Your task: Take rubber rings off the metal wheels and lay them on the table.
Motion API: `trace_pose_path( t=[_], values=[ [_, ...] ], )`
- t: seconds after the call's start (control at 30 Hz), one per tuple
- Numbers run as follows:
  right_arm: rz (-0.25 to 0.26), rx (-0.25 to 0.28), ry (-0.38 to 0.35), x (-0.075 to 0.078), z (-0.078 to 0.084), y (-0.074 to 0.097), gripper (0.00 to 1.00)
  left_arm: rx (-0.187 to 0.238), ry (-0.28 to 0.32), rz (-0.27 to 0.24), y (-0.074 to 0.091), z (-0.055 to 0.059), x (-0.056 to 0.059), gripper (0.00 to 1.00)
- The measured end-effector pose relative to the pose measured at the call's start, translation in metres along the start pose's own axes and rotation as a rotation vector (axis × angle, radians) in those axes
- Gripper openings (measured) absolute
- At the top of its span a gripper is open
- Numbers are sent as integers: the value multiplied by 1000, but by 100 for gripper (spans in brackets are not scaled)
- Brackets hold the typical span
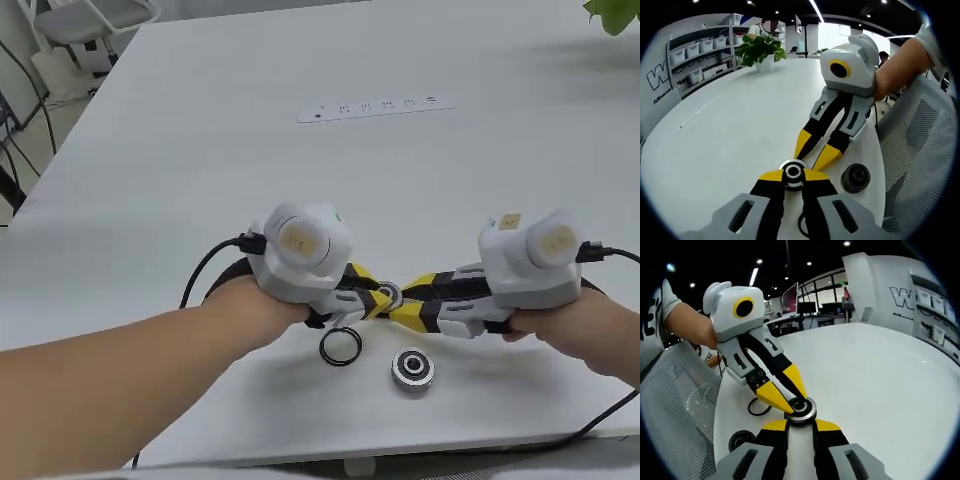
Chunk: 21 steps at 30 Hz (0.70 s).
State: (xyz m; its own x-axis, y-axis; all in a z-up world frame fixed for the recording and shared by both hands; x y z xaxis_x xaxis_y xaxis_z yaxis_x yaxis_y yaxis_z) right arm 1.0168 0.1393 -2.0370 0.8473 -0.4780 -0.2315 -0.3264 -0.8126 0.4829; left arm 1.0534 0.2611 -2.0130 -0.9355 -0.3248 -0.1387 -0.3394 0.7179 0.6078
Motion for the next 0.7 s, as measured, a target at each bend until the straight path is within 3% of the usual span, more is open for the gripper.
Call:
trace_pose_path(
  t=[0.37, 0.7],
  values=[
    [0, -11, -5, -2, 1, 2, 3, -3, 9, -9, 0, 0, 0, 7],
    [26, 1, -74, 1, 1, 4, 0, -3, 10, -19, 0, 0, 1, 7]
  ],
)
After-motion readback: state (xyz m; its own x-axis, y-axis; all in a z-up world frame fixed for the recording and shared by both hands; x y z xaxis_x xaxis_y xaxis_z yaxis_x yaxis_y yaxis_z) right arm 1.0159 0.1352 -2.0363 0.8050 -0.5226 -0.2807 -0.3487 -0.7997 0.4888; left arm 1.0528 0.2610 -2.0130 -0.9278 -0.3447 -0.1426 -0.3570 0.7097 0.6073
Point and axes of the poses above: the centre of the closed fingertips' face, and the gripper's own axes: y roughly backward along the fingers, x roughly to its right, z roughly out of its underside, the point moved 8 cm from there along y, roughly backward along the fingers, and after that the axes turned 10 degrees about -z, right-handed, at the moved point
